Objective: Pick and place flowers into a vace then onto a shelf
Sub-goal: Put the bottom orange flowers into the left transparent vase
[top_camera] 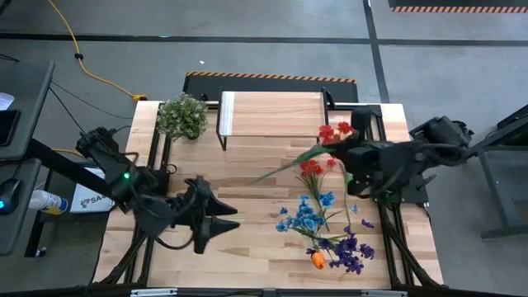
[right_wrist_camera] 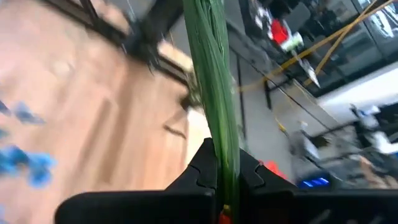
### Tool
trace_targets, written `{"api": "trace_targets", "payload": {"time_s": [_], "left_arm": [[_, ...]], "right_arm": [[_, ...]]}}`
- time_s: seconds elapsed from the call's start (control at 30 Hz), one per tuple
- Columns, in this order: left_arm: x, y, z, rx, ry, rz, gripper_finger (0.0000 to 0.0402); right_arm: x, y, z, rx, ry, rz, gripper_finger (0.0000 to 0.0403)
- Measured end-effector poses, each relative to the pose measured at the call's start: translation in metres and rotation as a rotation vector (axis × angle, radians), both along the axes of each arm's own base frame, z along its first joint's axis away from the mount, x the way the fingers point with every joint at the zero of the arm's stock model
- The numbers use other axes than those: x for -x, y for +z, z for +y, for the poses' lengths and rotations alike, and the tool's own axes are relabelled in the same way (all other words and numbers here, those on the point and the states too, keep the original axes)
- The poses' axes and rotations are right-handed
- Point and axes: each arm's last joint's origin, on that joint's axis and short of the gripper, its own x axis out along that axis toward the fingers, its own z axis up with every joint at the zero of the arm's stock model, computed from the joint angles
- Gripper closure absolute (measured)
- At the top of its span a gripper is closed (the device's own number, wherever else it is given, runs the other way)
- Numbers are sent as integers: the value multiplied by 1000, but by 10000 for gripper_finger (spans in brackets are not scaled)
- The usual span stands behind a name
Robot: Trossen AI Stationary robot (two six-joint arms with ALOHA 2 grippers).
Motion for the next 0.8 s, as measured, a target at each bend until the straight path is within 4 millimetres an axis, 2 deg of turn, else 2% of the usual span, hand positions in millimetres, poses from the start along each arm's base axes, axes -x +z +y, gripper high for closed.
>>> {"api": "trace_targets", "payload": {"time_s": [0.23, 0.4, 0.57, 0.8], "left_arm": [[27, 19, 23, 19, 11, -35, 156], [43, 31, 38, 45, 34, -79, 156], [50, 35, 44, 55, 37, -91, 156], [51, 34, 45, 50, 39, -78, 156]], "right_arm": [[-13, -12, -9, 190, -85, 116, 402], [-22, -18, -8, 424, -135, 201, 402], [-37, -27, -2, 629, -132, 306, 402], [-66, -42, 15, 796, -60, 408, 402]]}}
